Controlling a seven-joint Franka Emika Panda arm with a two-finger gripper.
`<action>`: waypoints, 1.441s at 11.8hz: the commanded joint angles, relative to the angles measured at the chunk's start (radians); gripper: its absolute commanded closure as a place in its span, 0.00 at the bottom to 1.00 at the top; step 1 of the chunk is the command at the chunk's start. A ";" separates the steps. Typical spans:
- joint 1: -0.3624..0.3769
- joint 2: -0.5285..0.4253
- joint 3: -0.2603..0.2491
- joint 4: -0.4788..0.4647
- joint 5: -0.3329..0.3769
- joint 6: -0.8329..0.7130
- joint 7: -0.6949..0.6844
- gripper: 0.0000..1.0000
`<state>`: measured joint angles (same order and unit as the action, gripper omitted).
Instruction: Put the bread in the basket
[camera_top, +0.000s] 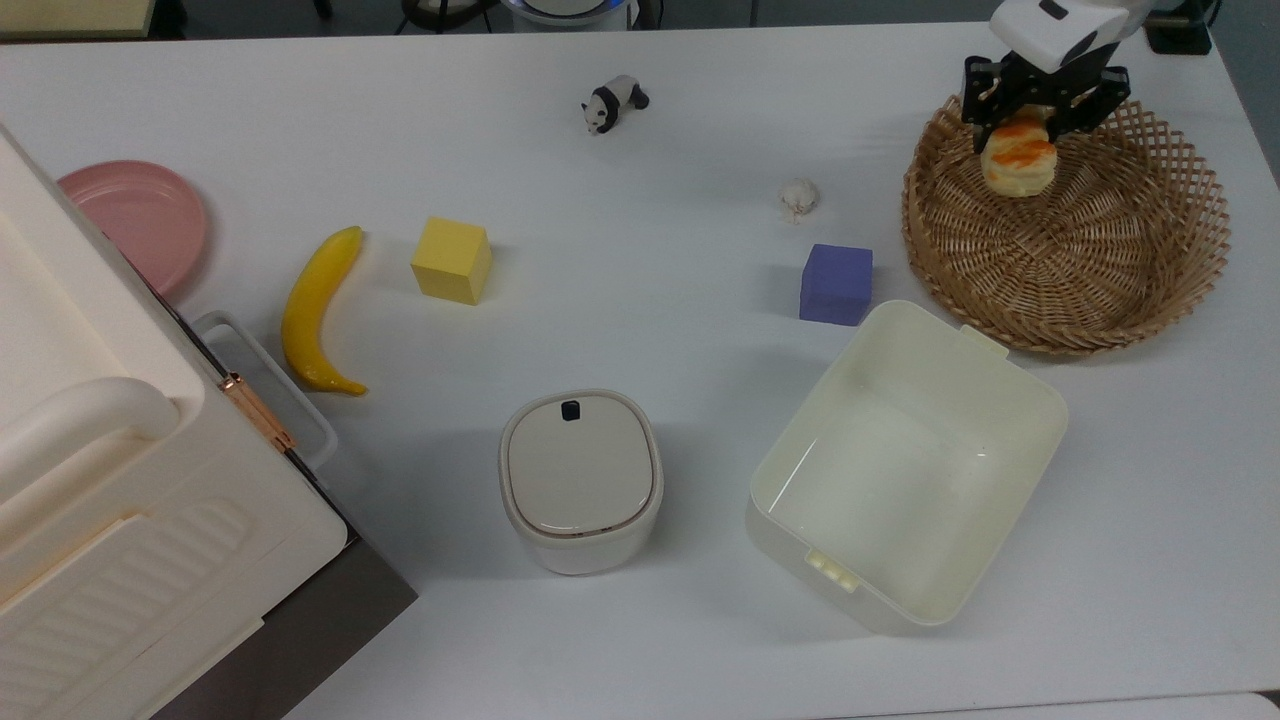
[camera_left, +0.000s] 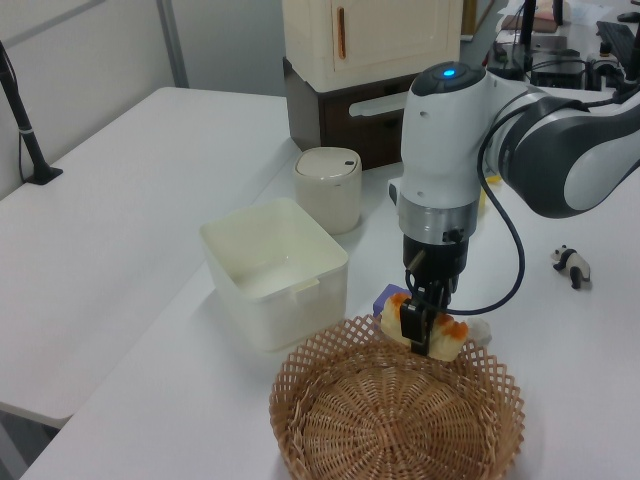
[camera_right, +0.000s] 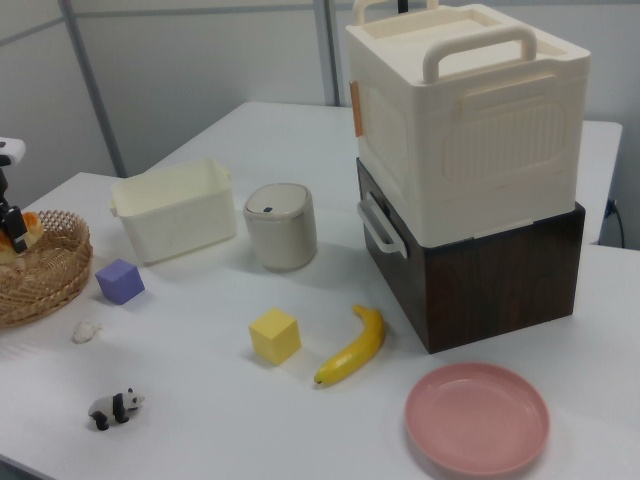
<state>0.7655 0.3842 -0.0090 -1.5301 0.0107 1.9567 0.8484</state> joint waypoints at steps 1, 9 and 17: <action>0.000 0.005 0.004 0.015 0.017 0.002 0.029 0.00; -0.058 -0.062 0.007 0.018 -0.008 -0.091 -0.087 0.00; -0.385 -0.165 0.080 0.007 -0.034 -0.318 -0.515 0.00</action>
<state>0.5011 0.2667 0.0541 -1.4993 -0.0169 1.6936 0.4376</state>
